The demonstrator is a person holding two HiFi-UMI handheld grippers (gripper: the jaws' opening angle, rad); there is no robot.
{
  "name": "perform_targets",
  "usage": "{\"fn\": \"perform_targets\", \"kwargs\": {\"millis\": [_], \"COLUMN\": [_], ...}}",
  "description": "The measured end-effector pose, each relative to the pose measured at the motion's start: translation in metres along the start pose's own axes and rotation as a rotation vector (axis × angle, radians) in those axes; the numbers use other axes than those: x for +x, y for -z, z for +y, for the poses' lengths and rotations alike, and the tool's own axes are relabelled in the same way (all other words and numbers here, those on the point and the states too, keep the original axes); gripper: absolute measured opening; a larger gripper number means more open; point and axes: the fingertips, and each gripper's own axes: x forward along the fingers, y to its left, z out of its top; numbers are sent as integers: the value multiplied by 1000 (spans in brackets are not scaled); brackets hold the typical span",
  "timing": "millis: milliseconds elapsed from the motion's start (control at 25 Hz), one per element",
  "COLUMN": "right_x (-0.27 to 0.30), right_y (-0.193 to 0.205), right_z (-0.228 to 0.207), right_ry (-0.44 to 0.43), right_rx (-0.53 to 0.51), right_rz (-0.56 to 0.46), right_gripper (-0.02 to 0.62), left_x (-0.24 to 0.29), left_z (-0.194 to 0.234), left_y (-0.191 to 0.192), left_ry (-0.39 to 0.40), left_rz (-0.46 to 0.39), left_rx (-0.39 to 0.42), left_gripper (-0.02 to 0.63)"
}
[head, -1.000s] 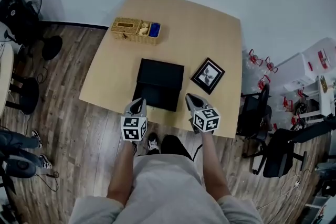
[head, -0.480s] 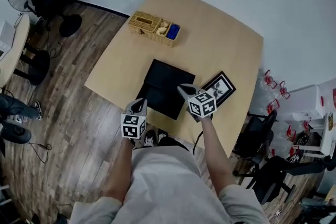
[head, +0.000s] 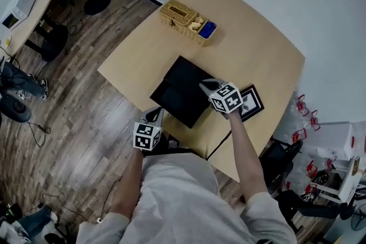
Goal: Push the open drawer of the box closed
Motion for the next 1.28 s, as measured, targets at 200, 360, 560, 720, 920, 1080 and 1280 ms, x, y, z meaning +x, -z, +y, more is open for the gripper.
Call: {"fn": "perform_targets", "kwargs": {"millis": [200, 360, 560, 720, 920, 1080, 1280], "right_x": [24, 44, 61, 68, 69, 69, 68], "right_y": [4, 13, 22, 23, 22, 25, 23], "right_z": [7, 8, 9, 11, 12, 14, 15], "right_ry": [-40, -49, -42, -10, -29, -26, -21], "right_rx": [-10, -11, -33, -83, -95, -94, -112], "right_rz": [15, 55, 89, 113, 125, 130, 125], "right_gripper": [2, 2, 2, 2, 2, 2, 2], "left_x": [-2, -2, 1, 4, 14, 17, 25], "left_z": [5, 1, -8, -9, -12, -18, -22], "left_y": [27, 34, 50, 59, 66, 74, 76], "left_ry": [-31, -29, -10, -8, 20, 43, 66], "left_rz": [13, 9, 16, 21, 51, 82, 104], "left_rx": [-19, -22, -32, -47, 2, 37, 71], "left_gripper": [54, 54, 55, 58, 94, 114, 138]}}
